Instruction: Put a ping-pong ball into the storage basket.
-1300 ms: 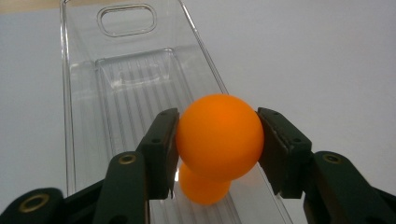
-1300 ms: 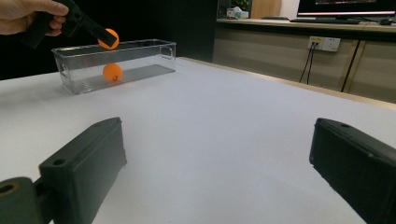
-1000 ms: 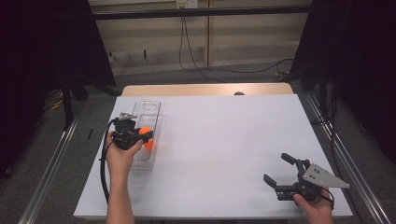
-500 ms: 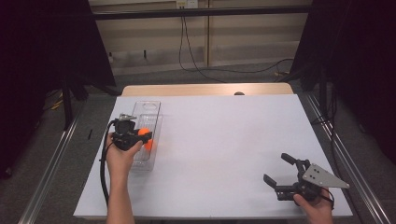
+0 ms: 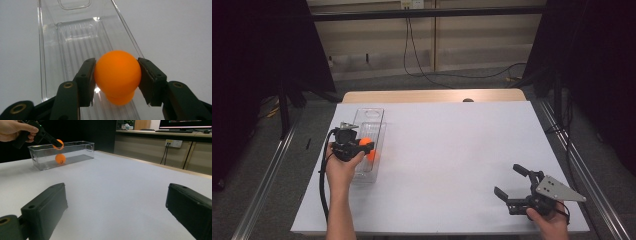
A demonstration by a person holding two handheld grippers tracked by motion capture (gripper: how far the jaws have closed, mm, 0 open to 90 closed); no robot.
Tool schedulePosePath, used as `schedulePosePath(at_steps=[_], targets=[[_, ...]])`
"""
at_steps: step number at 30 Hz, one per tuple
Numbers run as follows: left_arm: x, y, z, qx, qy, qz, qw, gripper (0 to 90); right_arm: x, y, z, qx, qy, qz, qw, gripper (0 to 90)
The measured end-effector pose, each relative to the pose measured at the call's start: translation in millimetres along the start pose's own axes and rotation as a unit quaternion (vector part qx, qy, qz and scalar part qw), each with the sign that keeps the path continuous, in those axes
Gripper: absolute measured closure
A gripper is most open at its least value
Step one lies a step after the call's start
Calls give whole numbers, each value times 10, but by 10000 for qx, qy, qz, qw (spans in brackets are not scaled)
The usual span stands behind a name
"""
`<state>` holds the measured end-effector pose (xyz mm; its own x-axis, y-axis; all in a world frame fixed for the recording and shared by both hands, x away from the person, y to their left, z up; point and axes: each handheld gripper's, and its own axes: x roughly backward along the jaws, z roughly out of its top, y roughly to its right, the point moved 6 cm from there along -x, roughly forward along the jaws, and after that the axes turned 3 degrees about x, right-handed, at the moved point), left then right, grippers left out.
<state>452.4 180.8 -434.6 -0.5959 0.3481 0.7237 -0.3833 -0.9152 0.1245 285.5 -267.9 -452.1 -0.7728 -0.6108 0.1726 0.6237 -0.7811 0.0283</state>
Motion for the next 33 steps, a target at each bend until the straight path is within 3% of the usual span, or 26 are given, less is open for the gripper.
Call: schedulePosePath(at_steps=[33], targets=[[-21, -90, -42, 37, -48, 306, 9995, 506, -2, -2, -1, 7, -8, 9, 10000, 31]])
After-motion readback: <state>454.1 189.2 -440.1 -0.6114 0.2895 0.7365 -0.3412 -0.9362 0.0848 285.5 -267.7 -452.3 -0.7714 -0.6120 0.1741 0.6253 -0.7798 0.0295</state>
